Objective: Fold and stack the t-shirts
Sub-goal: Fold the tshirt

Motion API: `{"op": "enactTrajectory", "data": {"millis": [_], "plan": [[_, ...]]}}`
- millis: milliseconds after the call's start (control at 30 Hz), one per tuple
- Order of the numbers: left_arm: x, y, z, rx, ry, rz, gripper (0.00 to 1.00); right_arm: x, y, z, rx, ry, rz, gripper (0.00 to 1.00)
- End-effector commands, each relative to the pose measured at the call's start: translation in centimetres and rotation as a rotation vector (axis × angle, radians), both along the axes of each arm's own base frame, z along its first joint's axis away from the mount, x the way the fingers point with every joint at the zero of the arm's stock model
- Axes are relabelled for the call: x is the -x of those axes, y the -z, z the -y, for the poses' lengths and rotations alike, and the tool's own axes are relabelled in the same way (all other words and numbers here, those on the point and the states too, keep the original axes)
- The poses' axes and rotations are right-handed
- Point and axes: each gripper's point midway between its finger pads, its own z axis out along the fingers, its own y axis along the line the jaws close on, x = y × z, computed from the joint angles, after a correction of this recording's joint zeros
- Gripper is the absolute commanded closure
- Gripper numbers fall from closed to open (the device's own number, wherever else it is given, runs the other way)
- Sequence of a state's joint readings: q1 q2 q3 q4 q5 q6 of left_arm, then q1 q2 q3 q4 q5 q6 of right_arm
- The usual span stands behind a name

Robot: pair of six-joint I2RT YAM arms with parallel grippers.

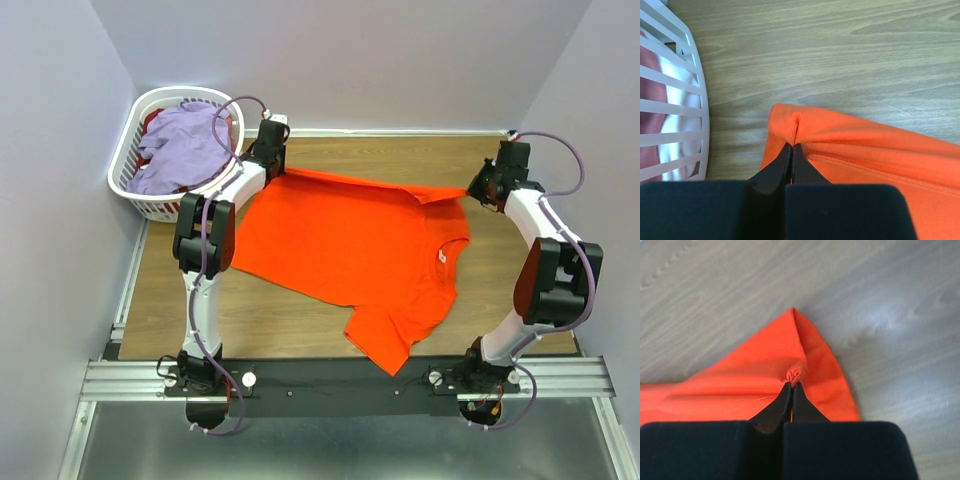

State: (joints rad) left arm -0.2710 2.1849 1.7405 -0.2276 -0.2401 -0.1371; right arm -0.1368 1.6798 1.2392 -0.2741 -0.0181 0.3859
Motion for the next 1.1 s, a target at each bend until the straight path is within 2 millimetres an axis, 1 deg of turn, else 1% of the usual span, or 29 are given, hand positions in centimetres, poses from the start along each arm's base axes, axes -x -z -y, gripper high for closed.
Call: {"op": "enactTrajectory", "data": {"millis": [0, 33, 67, 167, 400, 433, 500, 533, 633, 667, 800, 867, 900, 967, 1000, 1033, 1067], "plan": [[-0.1, -4.5, -2.1, -0.038, -0.043, 0.07, 1.0, 3.6, 2.0, -0.3, -0.025, 0.059, -0.111, 0.99], [0.0, -4.5, -2.2, -0.042, -0.042, 0.067, 1.0, 3.9, 1.8, -0.6, -0.037, 0.048, -0.109, 0.99], [0.1, -4.6, -2.2, -0.047, -0.041, 0.066, 1.0, 4.5, 2.3, -1.5, -0.06, 0.018, -0.125, 0.99], [0.3, -4.4, -2.4, -0.063, -0.035, 0.055, 1.0, 5.7, 2.5, -2.5, -0.056, 0.005, -0.138, 0.99], [1.0, -4.5, -2.7, -0.08, -0.032, 0.043, 1.0, 7.9, 3.1, -3.1, -0.087, 0.024, -0.162, 0.99], [1.3, -4.0, -3.0, -0.087, -0.038, 0.031, 1.0, 8.3, 3.4, -3.2, -0.091, 0.026, -0.172, 0.99], [1.6, -4.1, -3.1, -0.091, -0.041, 0.029, 1.0, 8.6, 3.4, -3.4, -0.102, 0.024, -0.171, 0.99], [2.0, -3.8, -3.3, -0.094, -0.045, 0.018, 1.0, 9.0, 3.5, -3.6, -0.107, 0.02, -0.177, 0.99], [2.5, -3.7, -3.5, -0.097, -0.051, 0.011, 1.0, 9.6, 3.6, -3.7, -0.11, 0.016, -0.188, 0.99], [2.8, -3.4, -3.6, -0.1, -0.055, 0.002, 1.0, 10.0, 3.5, -3.8, -0.113, 0.016, -0.189, 0.99], [3.5, -3.6, -3.9, -0.102, -0.062, -0.002, 1.0, 10.6, 2.8, -3.9, -0.121, 0.018, -0.18, 0.99], [4.0, -3.1, -3.9, -0.098, -0.062, -0.018, 1.0, 10.8, 2.7, -4.1, -0.126, 0.013, -0.178, 0.99], [4.1, -3.3, -3.8, -0.091, -0.061, -0.015, 1.0, 11.1, 2.8, -4.1, -0.125, 0.012, -0.182, 0.99], [4.7, -2.6, -3.7, -0.08, -0.058, -0.034, 1.0, 11.7, 3.6, -4.0, -0.12, 0.018, -0.204, 0.99], [4.9, -2.2, -3.7, -0.079, -0.057, -0.041, 1.0, 11.7, 3.6, -3.9, -0.117, 0.021, -0.206, 0.99], [5.0, -1.9, -3.7, -0.08, -0.056, -0.046, 1.0, 12.2, 4.2, -4.0, -0.122, 0.023, -0.222, 0.99], [5.1, -1.1, -3.9, -0.091, -0.064, -0.057, 1.0, 12.5, 4.6, -4.2, -0.133, 0.022, -0.232, 0.99]]}}
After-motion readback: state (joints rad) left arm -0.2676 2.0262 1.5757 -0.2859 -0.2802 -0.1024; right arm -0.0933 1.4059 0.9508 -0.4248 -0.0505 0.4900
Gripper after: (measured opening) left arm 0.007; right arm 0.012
